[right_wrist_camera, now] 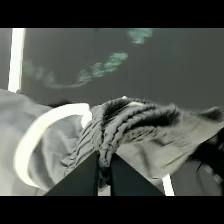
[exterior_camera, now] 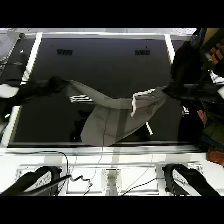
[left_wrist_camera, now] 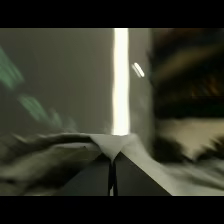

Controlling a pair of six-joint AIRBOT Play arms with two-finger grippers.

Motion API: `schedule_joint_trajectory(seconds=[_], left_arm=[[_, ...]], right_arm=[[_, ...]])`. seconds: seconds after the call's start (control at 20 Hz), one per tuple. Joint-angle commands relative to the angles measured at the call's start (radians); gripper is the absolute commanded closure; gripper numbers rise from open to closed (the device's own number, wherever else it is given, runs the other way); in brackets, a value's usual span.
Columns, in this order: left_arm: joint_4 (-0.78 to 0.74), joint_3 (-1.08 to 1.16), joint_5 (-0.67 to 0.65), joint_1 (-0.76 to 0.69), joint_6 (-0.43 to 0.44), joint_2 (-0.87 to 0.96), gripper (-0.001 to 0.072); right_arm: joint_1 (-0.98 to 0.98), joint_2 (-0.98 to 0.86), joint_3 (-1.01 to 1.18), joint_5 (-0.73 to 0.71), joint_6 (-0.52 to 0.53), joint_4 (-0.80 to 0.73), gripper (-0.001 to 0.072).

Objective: Fold the clothes and pants, and hang the long-sleeved shirts on hangers.

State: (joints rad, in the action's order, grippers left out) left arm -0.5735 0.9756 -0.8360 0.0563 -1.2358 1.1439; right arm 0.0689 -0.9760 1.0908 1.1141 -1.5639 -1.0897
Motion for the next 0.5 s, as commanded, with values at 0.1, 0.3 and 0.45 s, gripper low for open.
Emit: schedule_joint_trajectory(seconds=[0.1, 0.3, 0.45], left_arm=[[0.683, 0.031, 0.010, -0.040, 0.417, 0.284, 0.0700], [0.768, 0.032, 0.008, -0.035, 0.549, 0.290, 0.0014], [0.712, 0.032, -0.043, -0.003, 0.548, 0.286, 0.0006]], right_arm=[[-0.001, -0.239, -0.060, -0.380, -0.025, 0.167, 0.0669], [0.000, -0.270, -0.060, -0.489, -0.024, 0.169, 0.0315], [0.008, -0.267, -0.045, -0.499, -0.023, 0.055, 0.0043]])
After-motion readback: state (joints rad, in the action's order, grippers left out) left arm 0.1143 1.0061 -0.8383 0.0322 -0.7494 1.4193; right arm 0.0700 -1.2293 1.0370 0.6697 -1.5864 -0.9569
